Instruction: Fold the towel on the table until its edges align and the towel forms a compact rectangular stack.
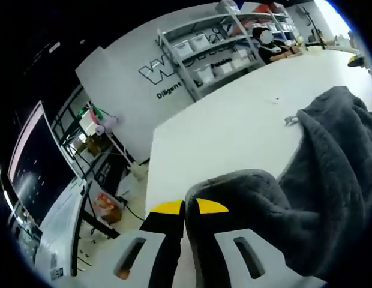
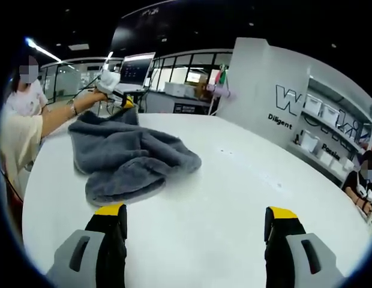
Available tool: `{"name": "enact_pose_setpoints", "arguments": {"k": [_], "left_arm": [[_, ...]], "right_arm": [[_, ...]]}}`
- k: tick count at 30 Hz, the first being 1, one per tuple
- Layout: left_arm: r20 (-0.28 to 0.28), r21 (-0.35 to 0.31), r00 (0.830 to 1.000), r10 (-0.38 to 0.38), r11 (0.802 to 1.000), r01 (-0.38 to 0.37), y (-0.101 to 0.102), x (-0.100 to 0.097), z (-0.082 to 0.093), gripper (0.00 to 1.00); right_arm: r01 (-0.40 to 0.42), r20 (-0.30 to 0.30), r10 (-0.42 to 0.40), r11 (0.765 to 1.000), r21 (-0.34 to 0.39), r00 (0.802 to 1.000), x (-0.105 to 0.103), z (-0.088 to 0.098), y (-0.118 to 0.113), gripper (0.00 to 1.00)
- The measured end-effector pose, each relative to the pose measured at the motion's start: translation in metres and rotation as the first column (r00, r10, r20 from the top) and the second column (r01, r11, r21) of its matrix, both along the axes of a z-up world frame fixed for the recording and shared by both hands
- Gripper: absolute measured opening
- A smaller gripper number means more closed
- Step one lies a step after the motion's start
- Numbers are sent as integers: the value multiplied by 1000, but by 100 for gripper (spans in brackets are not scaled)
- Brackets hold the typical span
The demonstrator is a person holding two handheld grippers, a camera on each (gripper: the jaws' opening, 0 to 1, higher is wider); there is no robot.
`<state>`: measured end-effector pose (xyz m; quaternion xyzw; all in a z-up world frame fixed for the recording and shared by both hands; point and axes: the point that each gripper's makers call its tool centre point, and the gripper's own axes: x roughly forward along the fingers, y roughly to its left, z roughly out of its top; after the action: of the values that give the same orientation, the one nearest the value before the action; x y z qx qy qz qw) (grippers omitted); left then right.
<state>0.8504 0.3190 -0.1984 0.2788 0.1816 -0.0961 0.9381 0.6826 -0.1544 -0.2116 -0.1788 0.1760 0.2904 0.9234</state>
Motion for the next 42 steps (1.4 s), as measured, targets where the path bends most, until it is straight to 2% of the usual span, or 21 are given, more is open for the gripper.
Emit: {"name": "enact_pose_setpoints", "arguments": {"k": [3, 4, 8, 12, 16, 19, 25, 26, 30, 33, 38, 39, 41, 42], "left_arm": [[15, 0, 1000, 25, 1000, -25, 3, 14, 0, 6], [29, 21, 999, 39, 999, -40, 7, 18, 2, 6], [64, -13, 996, 67, 998, -67, 13, 28, 6, 6], [93, -19, 989, 119, 993, -118, 25, 38, 9, 6], [81, 18, 989, 124, 992, -126, 23, 47, 4, 6], [87, 0, 989, 121, 993, -121, 20, 50, 5, 6], [58, -15, 993, 104, 995, -103, 14, 51, -5, 10], [56, -18, 993, 104, 994, -103, 14, 51, -6, 12], [55, -25, 993, 107, 994, -105, 12, 45, -2, 37], [94, -27, 992, 90, 996, -88, 8, 40, 14, 50], [87, -45, 995, 41, 998, -38, -4, 26, 24, 60], [90, -53, 996, 27, 998, -22, -8, 23, 25, 65], [75, -112, 997, -1, 994, 10, -19, 13, 25, 74], [60, -153, 998, -25, 988, 34, -26, 8, 23, 82]], "right_arm": [[-1, -1, 1, 1000, -3, 1000, 0, 0, 0, 97], [-2, -1, 2, 1000, -4, 1000, 0, 0, 0, 97], [1, 2, -1, 1000, -1, 1000, 0, 1, 0, 97], [3, 1, -3, 1000, -1, 1000, 0, 1, -1, 97], [2, -2, -2, 1000, -4, 1000, 1, 0, 0, 97], [3, -3, -3, 1000, -5, 1000, 1, -1, -1, 97], [4, -3, -4, 1000, -2, 1000, 1, 0, -1, 97], [4, -2, -4, 1000, -2, 1000, 0, 0, -1, 97], [0, -6, 0, 1000, -6, 1000, 0, -2, 0, 97], [1, -9, -1, 1000, -11, 1000, 1, -3, 2, 97], [4, -14, -4, 1000, -13, 1000, 3, -5, 1, 97], [4, -15, -4, 1000, -12, 1000, 4, -5, 1, 97], [7, -17, -7, 1000, -12, 1000, 4, -6, 1, 98], [5, -15, -5, 1000, -7, 1000, 4, -6, 2, 98]]}}
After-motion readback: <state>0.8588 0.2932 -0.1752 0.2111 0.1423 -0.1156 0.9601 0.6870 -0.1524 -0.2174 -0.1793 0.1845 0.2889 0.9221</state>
